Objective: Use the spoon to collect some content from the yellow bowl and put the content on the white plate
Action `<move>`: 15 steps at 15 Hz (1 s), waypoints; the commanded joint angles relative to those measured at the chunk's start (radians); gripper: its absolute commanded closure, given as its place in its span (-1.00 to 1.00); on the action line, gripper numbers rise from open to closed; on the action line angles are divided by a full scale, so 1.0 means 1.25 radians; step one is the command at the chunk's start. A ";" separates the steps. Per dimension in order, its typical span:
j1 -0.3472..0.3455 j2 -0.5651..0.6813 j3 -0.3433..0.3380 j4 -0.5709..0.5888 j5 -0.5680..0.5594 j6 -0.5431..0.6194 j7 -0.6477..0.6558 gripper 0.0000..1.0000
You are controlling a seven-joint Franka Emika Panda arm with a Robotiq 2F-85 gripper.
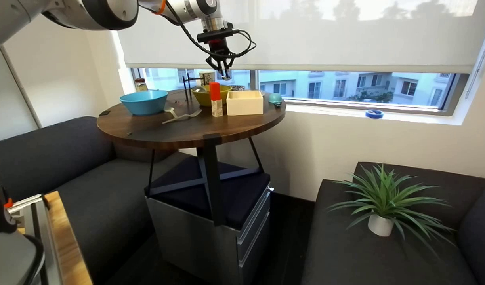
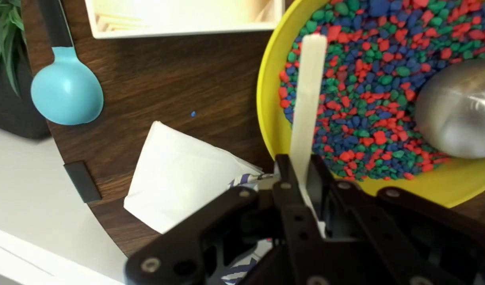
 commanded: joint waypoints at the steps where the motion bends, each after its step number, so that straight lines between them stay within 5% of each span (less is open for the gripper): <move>1: 0.047 0.061 -0.038 0.107 -0.052 -0.056 0.004 0.93; 4: 0.066 0.081 -0.049 0.150 -0.067 -0.078 -0.010 0.93; 5: 0.051 0.041 -0.038 0.078 -0.053 -0.041 -0.001 0.72; 14: 0.059 0.060 -0.044 0.113 -0.055 -0.050 -0.003 0.72; 15: 0.059 0.060 -0.045 0.113 -0.055 -0.050 -0.003 0.93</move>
